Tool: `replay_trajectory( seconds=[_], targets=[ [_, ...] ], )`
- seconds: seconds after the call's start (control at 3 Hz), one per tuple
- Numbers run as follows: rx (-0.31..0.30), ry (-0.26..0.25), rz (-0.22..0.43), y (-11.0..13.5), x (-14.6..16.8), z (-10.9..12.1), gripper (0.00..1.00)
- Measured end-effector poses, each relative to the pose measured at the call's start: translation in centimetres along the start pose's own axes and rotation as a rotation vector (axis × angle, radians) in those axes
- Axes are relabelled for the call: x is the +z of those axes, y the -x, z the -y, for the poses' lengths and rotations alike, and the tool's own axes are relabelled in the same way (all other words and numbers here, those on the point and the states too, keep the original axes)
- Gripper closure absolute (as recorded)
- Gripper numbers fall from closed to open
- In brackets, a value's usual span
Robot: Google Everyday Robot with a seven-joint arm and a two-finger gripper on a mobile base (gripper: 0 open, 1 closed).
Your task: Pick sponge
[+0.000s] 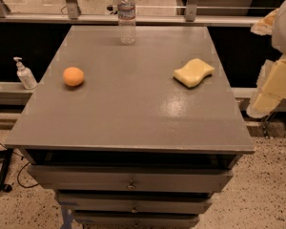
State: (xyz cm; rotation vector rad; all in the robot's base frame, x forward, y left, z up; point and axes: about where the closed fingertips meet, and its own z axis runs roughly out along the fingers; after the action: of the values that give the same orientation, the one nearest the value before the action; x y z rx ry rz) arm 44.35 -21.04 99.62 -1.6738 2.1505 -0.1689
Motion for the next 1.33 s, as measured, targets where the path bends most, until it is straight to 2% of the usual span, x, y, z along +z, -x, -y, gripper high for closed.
replay_trajectory(
  seconds=[0.33, 0.67, 1.0, 1.33],
  targets=[
    [0.029, -0.005, 0.059, -0.7, 2.8, 1.3, 0.00],
    [0.088, -0.030, 0.160, -0.8, 7.1, 4.3, 0.00],
    [0.184, -0.055, 0.258, -0.4, 11.0, 7.9, 0.00],
    [0.304, -0.045, 0.351, 0.2, 15.1, 10.4, 0.00]
  ],
)
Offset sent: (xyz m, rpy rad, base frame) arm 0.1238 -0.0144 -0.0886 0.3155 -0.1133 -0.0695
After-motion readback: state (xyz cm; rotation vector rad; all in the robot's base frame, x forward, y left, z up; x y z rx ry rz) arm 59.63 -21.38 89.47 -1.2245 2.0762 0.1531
